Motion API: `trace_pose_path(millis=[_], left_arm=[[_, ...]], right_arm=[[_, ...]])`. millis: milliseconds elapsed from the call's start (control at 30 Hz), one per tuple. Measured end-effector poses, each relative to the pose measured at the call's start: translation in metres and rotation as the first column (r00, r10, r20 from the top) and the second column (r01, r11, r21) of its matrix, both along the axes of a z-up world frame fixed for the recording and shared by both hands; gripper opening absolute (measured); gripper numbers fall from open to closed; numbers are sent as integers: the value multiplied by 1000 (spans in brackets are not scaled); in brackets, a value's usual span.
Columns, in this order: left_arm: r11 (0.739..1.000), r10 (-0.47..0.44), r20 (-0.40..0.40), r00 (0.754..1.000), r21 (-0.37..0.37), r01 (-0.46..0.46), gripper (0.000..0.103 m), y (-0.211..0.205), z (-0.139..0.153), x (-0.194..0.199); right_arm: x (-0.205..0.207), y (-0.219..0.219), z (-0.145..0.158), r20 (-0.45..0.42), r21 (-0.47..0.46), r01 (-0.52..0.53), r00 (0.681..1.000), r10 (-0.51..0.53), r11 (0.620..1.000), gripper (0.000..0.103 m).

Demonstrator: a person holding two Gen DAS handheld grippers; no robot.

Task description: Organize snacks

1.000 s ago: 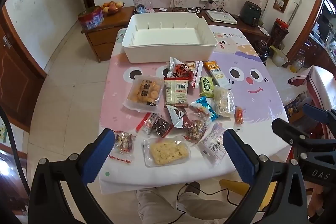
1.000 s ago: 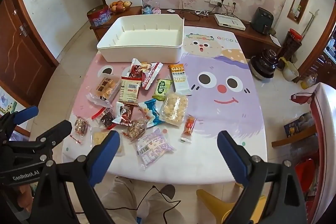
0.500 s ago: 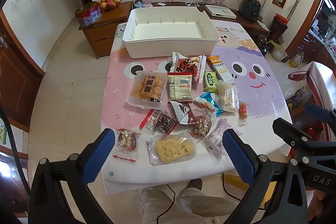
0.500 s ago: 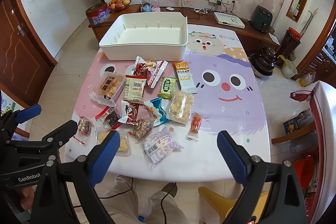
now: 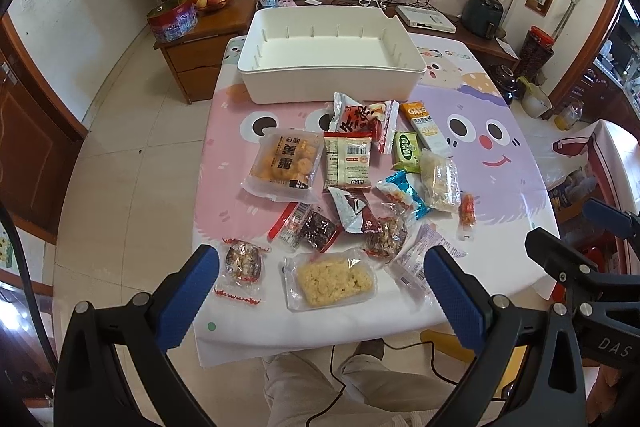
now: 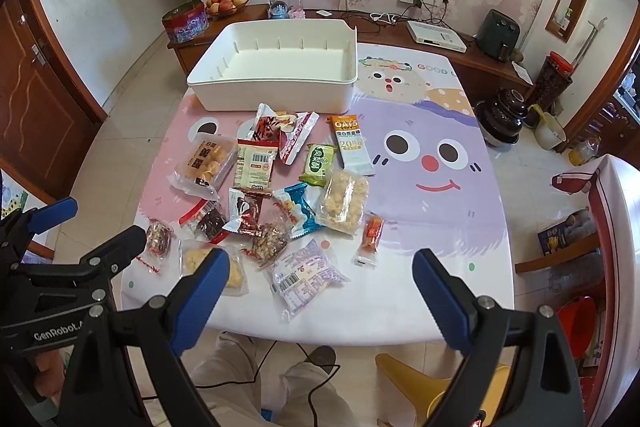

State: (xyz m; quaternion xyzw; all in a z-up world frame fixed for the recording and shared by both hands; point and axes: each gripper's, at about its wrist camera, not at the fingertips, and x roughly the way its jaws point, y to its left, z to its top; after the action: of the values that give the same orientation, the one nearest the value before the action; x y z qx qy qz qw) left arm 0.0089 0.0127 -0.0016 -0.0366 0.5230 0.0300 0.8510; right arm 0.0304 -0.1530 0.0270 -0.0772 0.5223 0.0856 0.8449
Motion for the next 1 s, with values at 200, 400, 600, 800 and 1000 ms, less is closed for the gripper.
trace_pose_path(millis=[200,400,600,800,1000], left_arm=[[1000,12,-8,1000,-2,-12,102,1,-1,-1],[1000,16,-7,1000,-2,-16,102,1,-1,-2],[1000,25,-10,1000,-3,-25,102,2,-1,-3],[1000,23,-11,1000,-3,-23,102,2,-1,-3],[1000,24,-10,1000,-2,-24,102,2,-1,-3]], right_arm=[[0,0,0,0,-2,0,1000,0,1000,93],[0,1,-1,-1,-1,0,1000,0,1000,92],[-2,-1,-4,2,3,-4,1000,4,1000,92],[-2,-1,-5,1,3,-2,1000,2,1000,90],[-3,-2,-6,-3,2,-7,1000,7,1000,90]])
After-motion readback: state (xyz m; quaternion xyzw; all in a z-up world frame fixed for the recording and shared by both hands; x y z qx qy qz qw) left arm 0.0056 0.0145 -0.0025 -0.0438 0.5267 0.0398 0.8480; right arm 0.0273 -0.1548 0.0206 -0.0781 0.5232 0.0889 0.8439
